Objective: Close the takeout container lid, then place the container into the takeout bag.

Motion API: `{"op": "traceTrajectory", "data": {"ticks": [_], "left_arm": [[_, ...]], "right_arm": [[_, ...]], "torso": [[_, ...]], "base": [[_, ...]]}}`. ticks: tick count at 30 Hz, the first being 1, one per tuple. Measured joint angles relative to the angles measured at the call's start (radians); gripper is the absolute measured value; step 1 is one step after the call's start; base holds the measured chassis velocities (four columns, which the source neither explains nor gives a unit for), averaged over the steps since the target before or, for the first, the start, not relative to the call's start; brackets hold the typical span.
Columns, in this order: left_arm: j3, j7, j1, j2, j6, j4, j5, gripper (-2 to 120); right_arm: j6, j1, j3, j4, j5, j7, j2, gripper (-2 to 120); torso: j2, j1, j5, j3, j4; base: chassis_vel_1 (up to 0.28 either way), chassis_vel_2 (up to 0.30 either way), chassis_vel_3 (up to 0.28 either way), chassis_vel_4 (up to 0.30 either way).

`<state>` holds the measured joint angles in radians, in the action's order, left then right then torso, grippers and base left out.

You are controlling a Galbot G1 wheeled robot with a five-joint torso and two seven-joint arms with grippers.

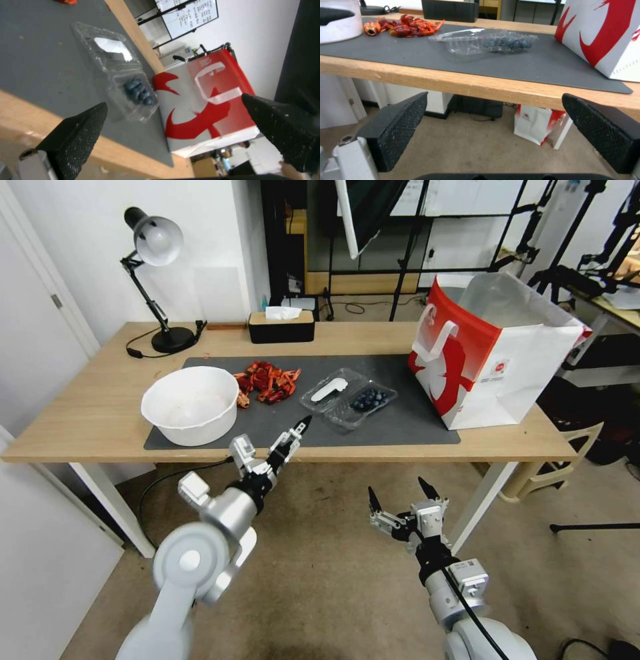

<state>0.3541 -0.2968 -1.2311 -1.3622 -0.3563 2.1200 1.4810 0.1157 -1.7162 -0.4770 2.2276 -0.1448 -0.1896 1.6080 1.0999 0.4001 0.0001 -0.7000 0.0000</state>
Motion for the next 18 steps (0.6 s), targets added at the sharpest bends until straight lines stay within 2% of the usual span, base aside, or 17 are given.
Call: {"op": "traceTrajectory", "data": {"ticks": [2, 10, 16, 18], "left_arm": [[-0.014, -0.028, 0.052, 0.001, 0.002, -0.028, 0.031, 100], [-0.067, -0.071, 0.191, -0.002, -0.001, -0.111, 0.064, 100], [-0.098, -0.087, 0.267, -0.002, -0.008, -0.173, 0.075, 100], [-0.117, -0.094, 0.309, -0.003, -0.008, -0.216, 0.089, 100]], "right_arm": [[-0.001, 0.000, -0.002, -0.006, -0.001, 0.000, 0.000, 100], [-0.005, -0.002, -0.003, -0.010, -0.015, 0.003, 0.000, 100], [-0.008, -0.006, -0.004, -0.009, -0.024, 0.004, 0.000, 100], [-0.009, -0.008, -0.005, -0.009, -0.025, 0.004, 0.000, 100]], "torso": [[0.000, 0.000, 0.0000, 0.000, 0.0001], [0.000, 0.000, -0.0001, 0.000, 0.0000], [0.000, 0.000, -0.0001, 0.000, 0.0000], [0.000, 0.000, -0.0001, 0.000, 0.0000]], "base": [[0.000, 0.000, 0.000, 0.000], [0.000, 0.000, 0.000, 0.000], [0.000, 0.000, 0.000, 0.000], [0.000, 0.000, 0.000, 0.000]]}}
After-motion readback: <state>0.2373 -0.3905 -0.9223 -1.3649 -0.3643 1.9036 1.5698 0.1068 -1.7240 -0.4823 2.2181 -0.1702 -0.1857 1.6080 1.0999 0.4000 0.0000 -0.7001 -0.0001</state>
